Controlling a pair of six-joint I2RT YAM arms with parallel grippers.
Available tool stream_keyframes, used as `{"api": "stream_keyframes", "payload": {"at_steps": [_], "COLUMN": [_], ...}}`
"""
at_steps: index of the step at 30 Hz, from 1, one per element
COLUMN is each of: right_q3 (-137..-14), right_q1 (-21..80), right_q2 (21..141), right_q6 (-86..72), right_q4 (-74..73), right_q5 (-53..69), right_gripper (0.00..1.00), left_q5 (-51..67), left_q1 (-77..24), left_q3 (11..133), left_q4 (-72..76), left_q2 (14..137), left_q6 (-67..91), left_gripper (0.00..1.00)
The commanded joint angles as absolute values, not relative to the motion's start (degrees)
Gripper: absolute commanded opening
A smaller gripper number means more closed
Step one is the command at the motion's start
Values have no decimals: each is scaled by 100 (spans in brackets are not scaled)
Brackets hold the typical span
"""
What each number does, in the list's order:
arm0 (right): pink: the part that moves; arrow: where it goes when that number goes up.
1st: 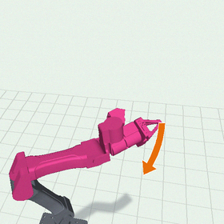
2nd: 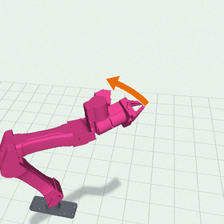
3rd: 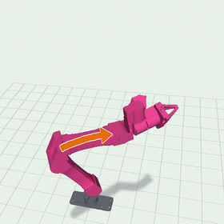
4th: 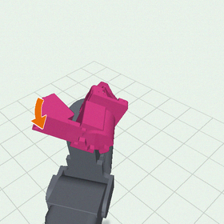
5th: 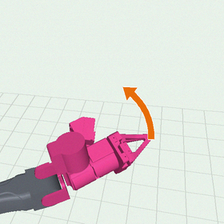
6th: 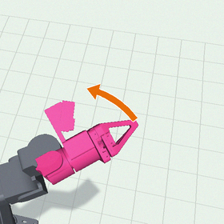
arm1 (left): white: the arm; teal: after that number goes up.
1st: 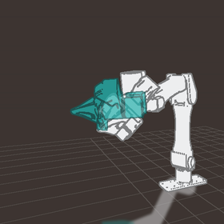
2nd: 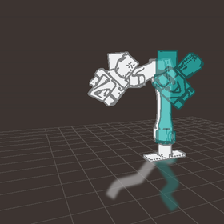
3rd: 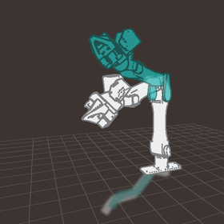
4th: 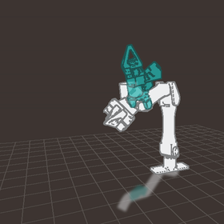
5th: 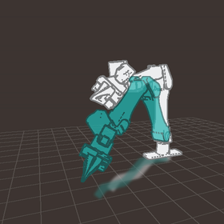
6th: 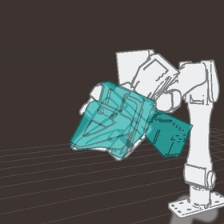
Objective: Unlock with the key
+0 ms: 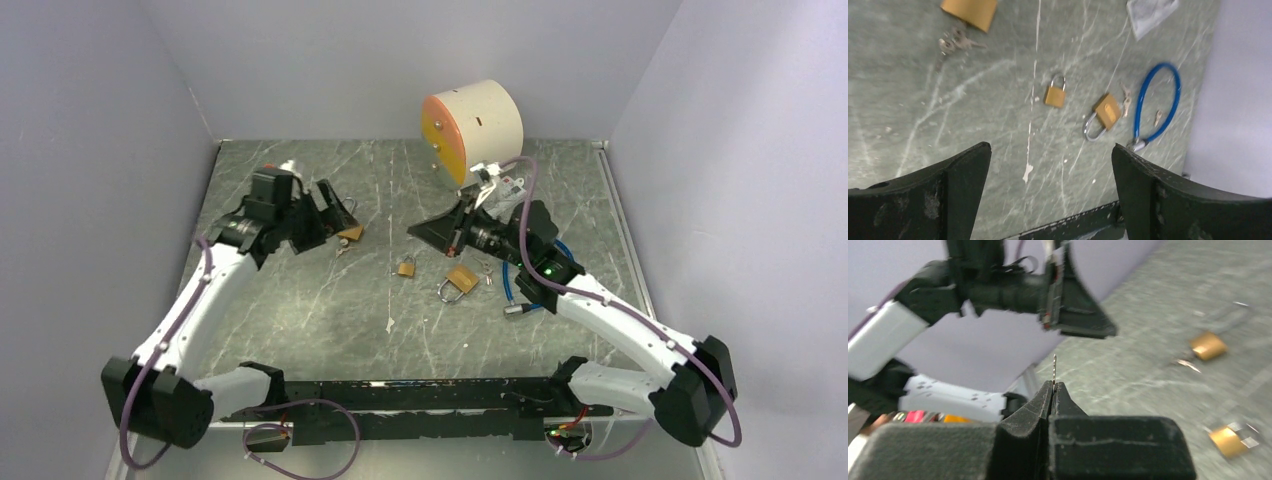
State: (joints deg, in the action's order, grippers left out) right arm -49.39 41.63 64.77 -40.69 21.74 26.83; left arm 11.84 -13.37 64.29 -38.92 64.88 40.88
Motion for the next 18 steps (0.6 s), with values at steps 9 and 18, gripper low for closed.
{"api": "stream_keyframes", "payload": {"at_steps": [9, 18], "right_q3": [-3512, -2986], "right_q1": [3033, 2575], "right_q2": [4897, 4598], "right_q6": [-4139, -4241], "right_q4": [-435, -789], "right_q5": [423, 524], "right_gripper": [0, 0], "left_q5": [15, -594], "left_q1": [-3499, -3954], "left_q3": [7425, 8809], "left_q4": [-3557, -4344], "left_q2": [9504, 11547], "left_q6": [4088, 3821], "left_gripper": [93, 82]}}
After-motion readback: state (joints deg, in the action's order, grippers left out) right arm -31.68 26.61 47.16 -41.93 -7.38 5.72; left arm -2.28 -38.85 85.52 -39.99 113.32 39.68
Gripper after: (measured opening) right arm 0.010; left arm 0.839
